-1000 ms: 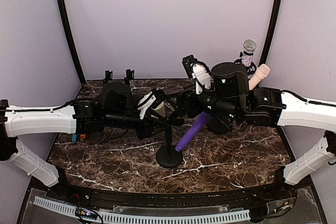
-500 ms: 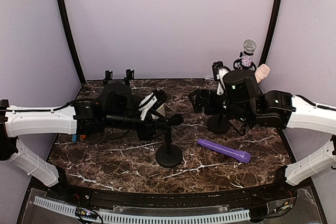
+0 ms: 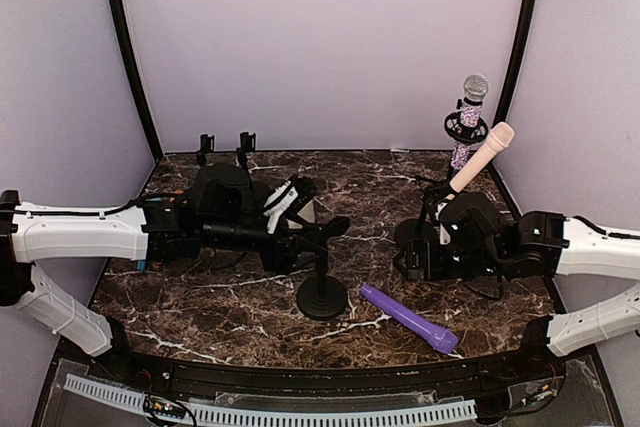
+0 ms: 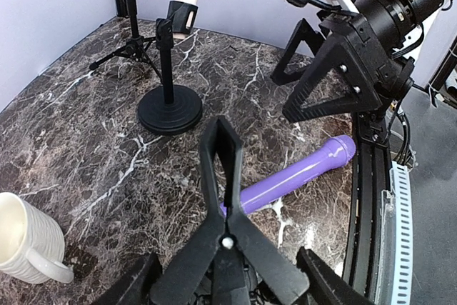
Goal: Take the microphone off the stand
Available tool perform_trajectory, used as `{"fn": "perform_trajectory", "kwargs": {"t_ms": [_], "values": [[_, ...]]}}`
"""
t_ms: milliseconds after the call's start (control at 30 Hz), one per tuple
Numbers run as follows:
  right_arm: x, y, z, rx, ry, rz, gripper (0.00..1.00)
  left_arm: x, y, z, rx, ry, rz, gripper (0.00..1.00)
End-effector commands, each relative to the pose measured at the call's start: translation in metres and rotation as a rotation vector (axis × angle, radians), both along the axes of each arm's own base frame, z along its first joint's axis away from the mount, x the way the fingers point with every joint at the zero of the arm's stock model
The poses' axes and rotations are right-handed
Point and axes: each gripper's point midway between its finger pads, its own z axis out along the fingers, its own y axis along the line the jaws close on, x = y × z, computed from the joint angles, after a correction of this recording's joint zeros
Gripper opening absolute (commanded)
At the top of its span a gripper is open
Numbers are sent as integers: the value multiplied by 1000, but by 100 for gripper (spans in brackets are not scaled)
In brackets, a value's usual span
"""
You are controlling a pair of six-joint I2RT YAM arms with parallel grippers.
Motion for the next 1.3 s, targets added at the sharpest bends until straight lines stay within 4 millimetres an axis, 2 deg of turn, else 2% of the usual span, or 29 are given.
{"fn": "perform_trajectory", "kwargs": {"t_ms": [0,133,233,467,600,800,967,1100,1267], "values": [[-38,9,-42,-63,174,206,96,-3,2,-9,-15,14,5,71],[-58,17,-70,-135,241,323,95,-4,6,-16,-78,44,42,79],[-72,26,-84,-185,265,391,93,-5,11,-22,-113,47,62,81],[-99,51,-101,-217,273,514,93,-6,12,-39,-201,49,74,80],[-103,55,-113,-251,272,509,91,-1,9,-45,-229,34,95,80],[-92,42,-136,-361,268,415,68,4,0,-56,-235,12,111,79],[-86,37,-144,-394,254,364,54,11,-3,-60,-236,-27,146,79],[-80,33,-150,-421,243,317,38,19,-5,-69,-217,-45,189,79],[-75,33,-151,-412,230,273,27,35,-4,-76,-168,-114,284,76]]}}
